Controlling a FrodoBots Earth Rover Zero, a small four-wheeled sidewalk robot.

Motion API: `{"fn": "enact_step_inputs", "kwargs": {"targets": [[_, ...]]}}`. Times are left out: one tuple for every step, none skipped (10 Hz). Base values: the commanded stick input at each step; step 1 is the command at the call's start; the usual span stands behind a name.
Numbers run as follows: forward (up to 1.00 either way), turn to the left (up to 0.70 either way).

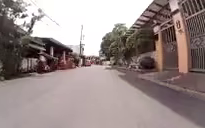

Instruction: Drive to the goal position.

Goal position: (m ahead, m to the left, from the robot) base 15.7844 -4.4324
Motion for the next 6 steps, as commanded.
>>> {"fn": "enact_step_inputs", "kwargs": {"targets": [[1.00,0.00],[1.00,0.00],[1.00,0.00],[1.00,0.00],[1.00,0.00],[1.00,0.00]]}}
